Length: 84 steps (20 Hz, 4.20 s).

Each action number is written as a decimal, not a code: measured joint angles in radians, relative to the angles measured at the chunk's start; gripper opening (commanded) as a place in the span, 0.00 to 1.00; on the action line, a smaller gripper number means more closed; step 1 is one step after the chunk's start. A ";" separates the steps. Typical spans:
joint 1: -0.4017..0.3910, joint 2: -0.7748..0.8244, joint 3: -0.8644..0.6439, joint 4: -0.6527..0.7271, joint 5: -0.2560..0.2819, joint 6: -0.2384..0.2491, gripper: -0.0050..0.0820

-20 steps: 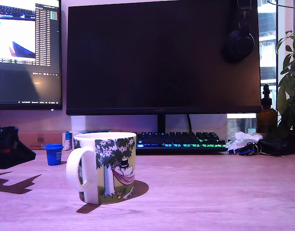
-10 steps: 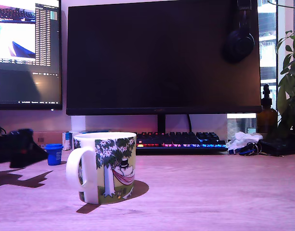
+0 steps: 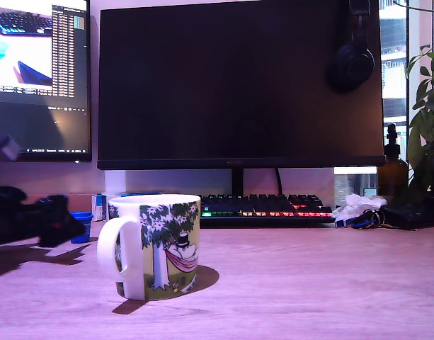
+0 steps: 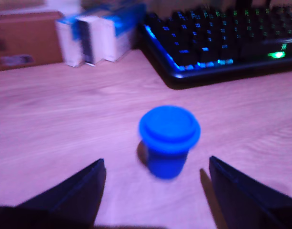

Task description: Pick up the coffee capsules on the table and drop them inside the coffee cup

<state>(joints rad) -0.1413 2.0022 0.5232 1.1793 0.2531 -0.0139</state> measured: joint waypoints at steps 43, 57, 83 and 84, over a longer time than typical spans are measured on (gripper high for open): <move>-0.028 -0.341 0.126 -0.578 0.112 0.072 0.20; -0.028 -0.763 0.128 -1.007 0.113 0.089 0.20; -0.444 -0.804 0.428 -1.719 0.074 0.254 0.20; -0.461 -0.804 0.428 -1.719 0.062 0.254 0.20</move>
<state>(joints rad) -0.6022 1.1984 0.9508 -0.5400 0.3149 0.2401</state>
